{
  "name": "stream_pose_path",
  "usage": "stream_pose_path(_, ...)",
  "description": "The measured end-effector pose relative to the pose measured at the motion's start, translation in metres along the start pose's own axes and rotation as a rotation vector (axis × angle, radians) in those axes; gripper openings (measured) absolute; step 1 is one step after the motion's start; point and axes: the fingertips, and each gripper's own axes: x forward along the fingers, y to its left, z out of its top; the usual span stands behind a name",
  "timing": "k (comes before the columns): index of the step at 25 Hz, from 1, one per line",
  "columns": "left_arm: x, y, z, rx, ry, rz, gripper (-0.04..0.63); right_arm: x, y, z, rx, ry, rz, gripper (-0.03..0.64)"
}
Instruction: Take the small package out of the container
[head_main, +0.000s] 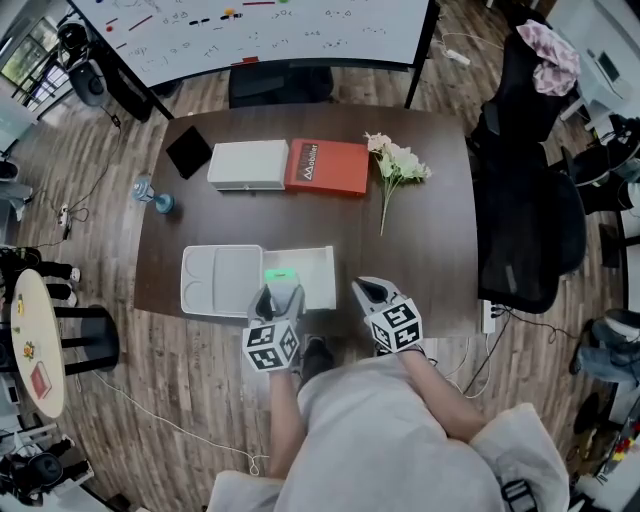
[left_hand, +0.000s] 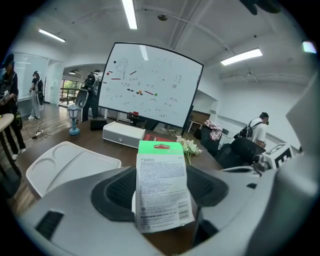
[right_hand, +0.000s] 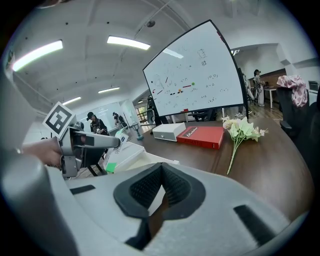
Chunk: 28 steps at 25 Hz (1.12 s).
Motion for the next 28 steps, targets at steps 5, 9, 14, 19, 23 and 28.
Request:
stream_pose_path(5,0.005,-0.001,0.001,0.005,0.004,-0.01,0.307,0.001,0.001,-0.001,-0.007,0.008,0.009,-0.003)
stream_pose_path(9,0.008,-0.002,0.001,0.011,0.01,-0.013,0.307,0.002,0.0,-0.001,-0.004,0.01,0.007,-0.003)
stream_pose_path(14,0.01,-0.003,0.004,0.015,0.018,-0.019,0.307,0.001,0.009,0.006,-0.045,0.0,0.038,-0.005)
stream_pose_path(19,0.013,-0.005,0.001,0.02,0.025,-0.025,0.307,0.0,0.01,0.004,-0.049,-0.002,0.04,-0.005)
stream_pose_path(23,0.015,-0.006,0.0,0.024,0.027,-0.03,0.307,-0.002,0.007,0.0,-0.041,0.001,0.032,-0.005)
stream_pose_path(28,0.016,-0.006,0.0,0.028,0.033,-0.035,0.307,-0.003,0.008,0.003,-0.04,-0.003,0.028,-0.004)
